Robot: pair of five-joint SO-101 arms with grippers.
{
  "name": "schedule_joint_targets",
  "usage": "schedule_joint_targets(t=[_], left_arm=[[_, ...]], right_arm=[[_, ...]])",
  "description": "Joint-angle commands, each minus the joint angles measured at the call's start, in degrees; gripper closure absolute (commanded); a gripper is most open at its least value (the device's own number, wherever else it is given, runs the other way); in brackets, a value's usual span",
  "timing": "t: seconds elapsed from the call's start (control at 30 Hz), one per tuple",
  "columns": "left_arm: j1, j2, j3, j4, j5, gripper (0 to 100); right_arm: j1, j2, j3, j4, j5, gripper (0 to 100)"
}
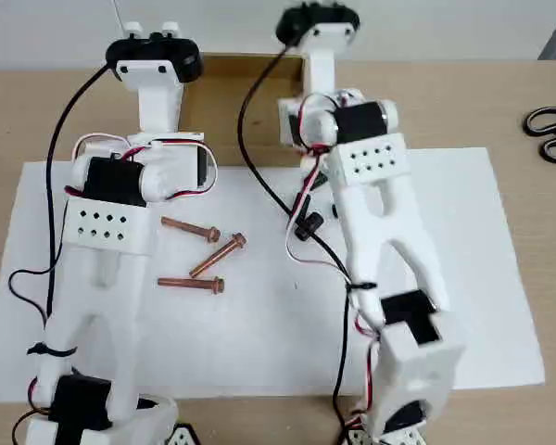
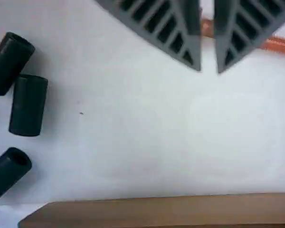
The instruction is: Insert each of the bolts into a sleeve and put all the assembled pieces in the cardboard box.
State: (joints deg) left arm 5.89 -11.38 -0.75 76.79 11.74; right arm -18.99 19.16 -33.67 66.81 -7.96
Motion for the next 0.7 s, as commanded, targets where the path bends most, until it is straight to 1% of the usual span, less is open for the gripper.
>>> schedule_joint_targets(t=[0.0, 0.13, 0.5, 0.6, 0.67], left_arm=[[-0.3, -0.4, -2.8, 0.4, 0.6, 99], [-0.3, -0.4, -2.9, 0.4, 0.6, 99], [-0.3, -0.4, -2.9, 1.0, 0.4, 99], [-0.3, -0.4, -2.9, 2.2, 0.4, 99], [-0.3, -0.4, -2.9, 2.9, 0.4, 99]], right_arm=[[0.4, 3.9, -8.6, -6.6, 0.9, 99.5], [0.4, 9.7, -11.1, -13.8, 0.9, 99.5], [0.4, 23.9, -11.1, -37.0, 0.9, 99.5], [0.4, 27.2, -11.3, -40.5, 1.0, 99.4], [0.4, 28.5, -11.3, -40.5, 1.0, 99.1]])
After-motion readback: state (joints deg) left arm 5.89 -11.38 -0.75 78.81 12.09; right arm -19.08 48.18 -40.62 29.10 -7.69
